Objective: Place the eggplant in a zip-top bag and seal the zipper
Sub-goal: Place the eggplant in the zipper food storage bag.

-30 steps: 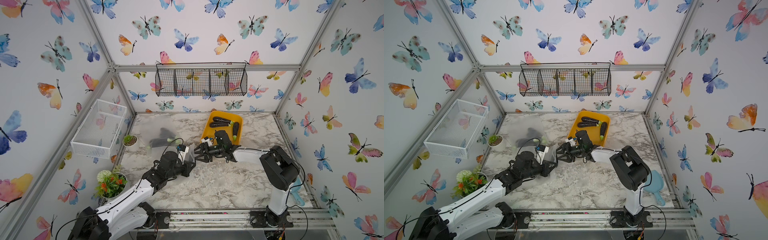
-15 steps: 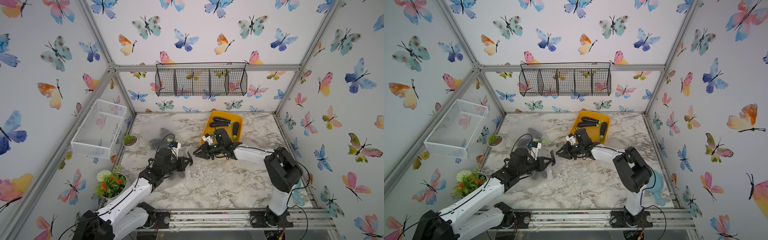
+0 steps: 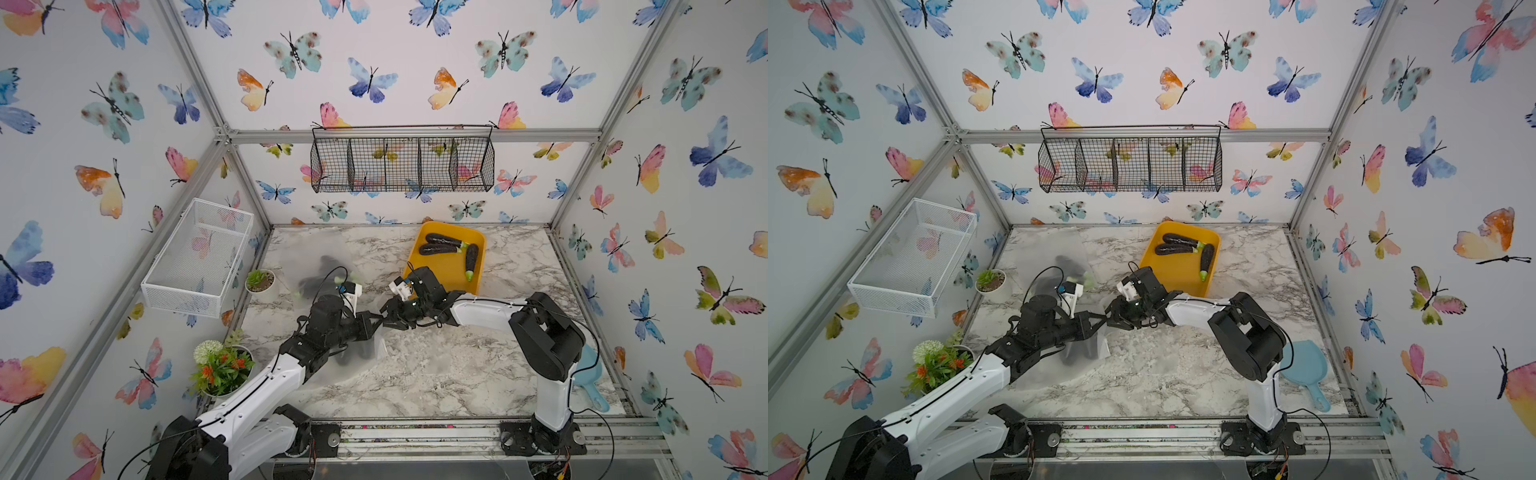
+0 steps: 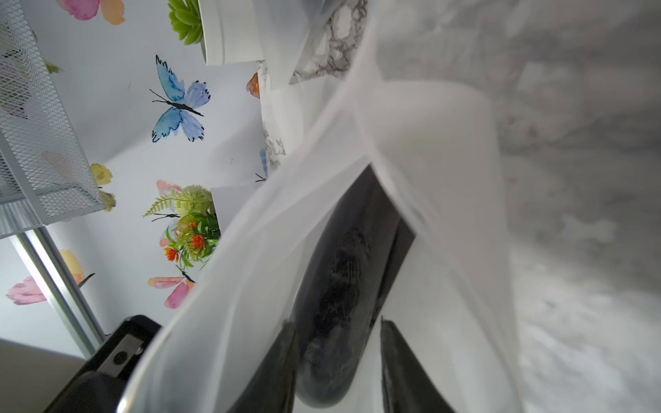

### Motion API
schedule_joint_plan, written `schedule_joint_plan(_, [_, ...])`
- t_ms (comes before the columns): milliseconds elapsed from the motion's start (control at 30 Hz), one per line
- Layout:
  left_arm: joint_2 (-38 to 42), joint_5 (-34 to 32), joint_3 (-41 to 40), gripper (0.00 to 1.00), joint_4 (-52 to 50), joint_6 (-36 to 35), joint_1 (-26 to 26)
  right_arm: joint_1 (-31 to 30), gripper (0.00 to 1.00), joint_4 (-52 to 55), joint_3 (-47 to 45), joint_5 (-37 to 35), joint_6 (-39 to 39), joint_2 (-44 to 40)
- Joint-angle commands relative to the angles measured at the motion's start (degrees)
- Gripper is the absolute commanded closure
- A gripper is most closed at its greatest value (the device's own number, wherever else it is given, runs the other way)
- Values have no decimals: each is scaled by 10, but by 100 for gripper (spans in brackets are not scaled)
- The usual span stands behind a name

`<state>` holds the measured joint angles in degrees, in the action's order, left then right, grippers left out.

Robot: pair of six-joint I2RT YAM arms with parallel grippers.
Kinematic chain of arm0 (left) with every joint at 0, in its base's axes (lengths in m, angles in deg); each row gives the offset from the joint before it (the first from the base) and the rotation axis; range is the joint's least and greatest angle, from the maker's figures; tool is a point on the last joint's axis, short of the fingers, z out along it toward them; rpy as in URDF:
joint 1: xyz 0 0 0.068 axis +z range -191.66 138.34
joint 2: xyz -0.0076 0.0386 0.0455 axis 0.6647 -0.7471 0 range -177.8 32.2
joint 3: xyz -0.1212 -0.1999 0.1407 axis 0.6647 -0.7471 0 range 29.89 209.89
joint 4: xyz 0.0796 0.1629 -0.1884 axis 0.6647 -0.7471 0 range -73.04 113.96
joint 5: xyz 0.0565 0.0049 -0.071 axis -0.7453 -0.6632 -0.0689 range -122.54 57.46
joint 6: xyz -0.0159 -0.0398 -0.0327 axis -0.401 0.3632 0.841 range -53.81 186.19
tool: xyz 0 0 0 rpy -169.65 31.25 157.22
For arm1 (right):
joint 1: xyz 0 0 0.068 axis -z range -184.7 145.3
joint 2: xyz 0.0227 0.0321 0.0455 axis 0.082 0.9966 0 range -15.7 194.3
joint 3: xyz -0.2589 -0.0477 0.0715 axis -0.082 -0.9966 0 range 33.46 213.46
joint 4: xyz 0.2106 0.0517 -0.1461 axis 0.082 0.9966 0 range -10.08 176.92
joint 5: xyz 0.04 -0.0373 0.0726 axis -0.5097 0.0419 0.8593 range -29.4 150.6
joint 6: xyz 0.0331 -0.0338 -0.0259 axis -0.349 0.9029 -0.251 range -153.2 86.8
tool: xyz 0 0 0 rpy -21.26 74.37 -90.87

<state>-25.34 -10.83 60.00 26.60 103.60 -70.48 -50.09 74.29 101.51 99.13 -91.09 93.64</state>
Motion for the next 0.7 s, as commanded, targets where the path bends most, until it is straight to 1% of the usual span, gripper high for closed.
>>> schedule_joint_plan(0, [-9,-18,10,100,-14,-9,5,26,55,60,11,-64,69,-74])
schedule_joint_plan(100, [-21,-10,15,100,-14,-18,4,56,53,93,-12,-84,109,-107])
schedule_joint_plan(167, [-29,-2,22,100,-12,-22,4,72,54,111,-24,-87,136,-105])
schedule_joint_plan(233, [-36,7,28,100,-5,-25,4,81,54,137,-28,-85,163,-83])
schedule_joint_plan(333, [-47,10,42,100,-5,-31,0,84,54,112,-34,-32,161,-48])
schedule_joint_plan(400, [-53,11,50,100,-11,-36,-4,84,52,55,-51,-16,137,-45])
schedule_joint_plan(433, [-55,11,52,100,-12,-38,-6,84,51,38,-56,-21,130,-45])
schedule_joint_plan(533, [-58,12,51,100,-11,-38,-9,82,50,44,-42,-33,143,-40])
schedule_joint_plan(667, [-63,15,49,100,-11,-38,-11,82,50,32,-38,-21,142,-31])
